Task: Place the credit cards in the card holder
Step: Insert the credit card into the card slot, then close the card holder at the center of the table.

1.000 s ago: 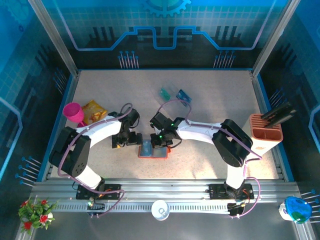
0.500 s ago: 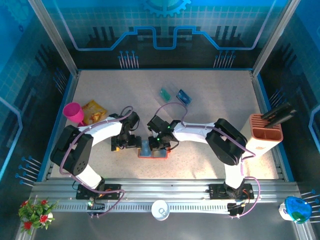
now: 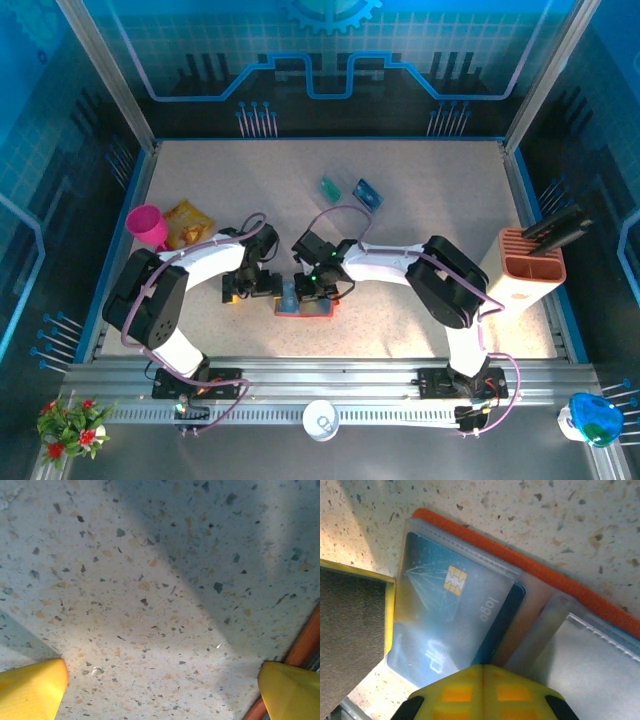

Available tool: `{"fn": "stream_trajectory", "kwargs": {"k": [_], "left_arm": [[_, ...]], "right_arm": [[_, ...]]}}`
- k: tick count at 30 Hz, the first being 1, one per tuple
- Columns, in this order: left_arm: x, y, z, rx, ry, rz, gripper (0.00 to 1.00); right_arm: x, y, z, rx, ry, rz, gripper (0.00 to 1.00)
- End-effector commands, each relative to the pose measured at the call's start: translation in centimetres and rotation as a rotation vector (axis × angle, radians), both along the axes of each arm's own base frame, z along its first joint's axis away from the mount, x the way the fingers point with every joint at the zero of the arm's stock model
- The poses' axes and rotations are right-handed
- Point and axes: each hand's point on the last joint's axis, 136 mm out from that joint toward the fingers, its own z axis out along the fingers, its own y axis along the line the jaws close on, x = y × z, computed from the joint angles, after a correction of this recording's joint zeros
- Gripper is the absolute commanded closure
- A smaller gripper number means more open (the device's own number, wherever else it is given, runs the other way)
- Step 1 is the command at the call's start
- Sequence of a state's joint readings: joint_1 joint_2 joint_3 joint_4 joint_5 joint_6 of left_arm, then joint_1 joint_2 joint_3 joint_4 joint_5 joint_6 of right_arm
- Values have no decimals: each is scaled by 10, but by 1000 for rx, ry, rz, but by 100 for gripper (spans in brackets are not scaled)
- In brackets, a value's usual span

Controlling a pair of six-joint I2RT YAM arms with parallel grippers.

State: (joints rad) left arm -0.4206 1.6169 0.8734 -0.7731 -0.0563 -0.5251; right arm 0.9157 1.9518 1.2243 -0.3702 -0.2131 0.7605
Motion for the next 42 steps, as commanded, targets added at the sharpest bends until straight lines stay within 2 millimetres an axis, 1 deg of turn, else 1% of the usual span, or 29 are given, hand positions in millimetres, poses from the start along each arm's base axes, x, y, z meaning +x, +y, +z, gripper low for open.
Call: {"fn": "stream_trajectory", "kwargs": {"k": [1, 4, 7, 10, 12, 15, 17, 19, 22, 25, 28, 32, 35, 36, 40, 42], "left_arm": [[-4, -4, -6, -26, 18, 13, 1], [-1, -7, -2, -42, 5, 15, 1], [4, -10, 5, -59, -16, 10, 1], [9, -12, 14, -72, -42, 0, 1], [13, -14, 21, -79, -61, -4, 1], [18, -13, 33, -93, -94, 0, 1], [23, -12, 41, -102, -122, 7, 1], [28, -9, 49, -109, -141, 21, 1], [38, -8, 61, -136, -190, 23, 1], [49, -9, 74, -168, -236, 28, 1], [58, -17, 84, -217, -266, 29, 1], [64, -27, 84, -256, -254, 32, 1], [65, -30, 80, -268, -239, 37, 1], [65, -32, 80, -273, -236, 37, 1], [66, -35, 76, -280, -223, 26, 1], [67, -37, 74, -282, -214, 20, 1]], "right_arm": [[-10, 35, 5, 134, 33, 58, 100], [-5, 31, 14, 148, 19, 38, 100], [2, 23, 30, 165, -12, 6, 100], [8, 11, 49, 175, -51, -27, 100], [10, -1, 59, 164, -78, -56, 100], [10, -24, 70, 116, -117, -93, 93], [8, -44, 74, 67, -143, -121, 83], [5, -62, 72, 13, -154, -146, 71], [0, -87, 63, -71, -156, -171, 55], [-5, -100, 51, -128, -140, -177, 46], [-7, -106, 37, -168, -126, -181, 43], [-4, -103, 22, -185, -116, -182, 44], [1, -100, 13, -194, -106, -189, 51], [3, -99, 12, -194, -106, -192, 55], [13, -98, 8, -198, -110, -211, 84], [19, -100, 9, -194, -115, -228, 95]]}}
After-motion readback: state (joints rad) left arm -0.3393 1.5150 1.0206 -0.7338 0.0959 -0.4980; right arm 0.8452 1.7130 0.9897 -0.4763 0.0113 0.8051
